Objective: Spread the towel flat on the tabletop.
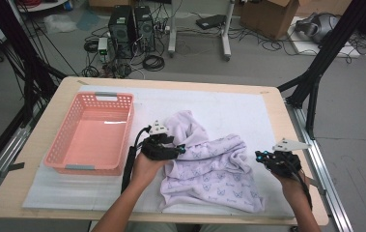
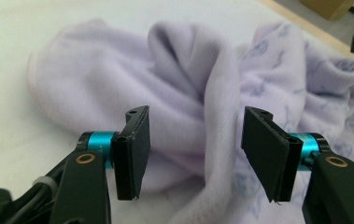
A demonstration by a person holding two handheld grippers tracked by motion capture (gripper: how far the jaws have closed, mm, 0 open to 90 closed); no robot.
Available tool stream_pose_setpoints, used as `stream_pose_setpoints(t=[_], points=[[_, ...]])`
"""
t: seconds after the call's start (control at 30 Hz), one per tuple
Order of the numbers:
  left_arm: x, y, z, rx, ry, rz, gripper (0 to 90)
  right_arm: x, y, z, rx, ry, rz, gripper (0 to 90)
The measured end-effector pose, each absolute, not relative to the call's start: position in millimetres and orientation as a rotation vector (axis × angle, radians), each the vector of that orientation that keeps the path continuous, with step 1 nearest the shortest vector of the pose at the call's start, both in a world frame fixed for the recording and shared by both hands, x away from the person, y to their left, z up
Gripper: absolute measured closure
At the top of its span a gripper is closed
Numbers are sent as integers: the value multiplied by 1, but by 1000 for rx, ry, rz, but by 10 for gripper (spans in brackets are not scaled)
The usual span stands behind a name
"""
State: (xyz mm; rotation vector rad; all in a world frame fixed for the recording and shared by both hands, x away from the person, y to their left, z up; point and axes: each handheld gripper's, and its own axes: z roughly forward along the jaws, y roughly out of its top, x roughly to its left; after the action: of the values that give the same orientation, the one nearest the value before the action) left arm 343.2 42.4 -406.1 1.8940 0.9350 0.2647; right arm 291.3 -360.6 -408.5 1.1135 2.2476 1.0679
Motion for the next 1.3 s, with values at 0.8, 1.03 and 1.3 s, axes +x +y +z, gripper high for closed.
stream_pose_setpoints(t=[0.8,1.03,1.3], points=[[407,-50,-420,2179,903,160,774,294,-390,-412,1238,2021,1254,540],[394,-84,-387,2043,739,73,818,291,-398,-412,1279,1986,1260,540],[368,-33,-375,1997,731,126,819,302,-399,-409,1287,1992,1229,493]])
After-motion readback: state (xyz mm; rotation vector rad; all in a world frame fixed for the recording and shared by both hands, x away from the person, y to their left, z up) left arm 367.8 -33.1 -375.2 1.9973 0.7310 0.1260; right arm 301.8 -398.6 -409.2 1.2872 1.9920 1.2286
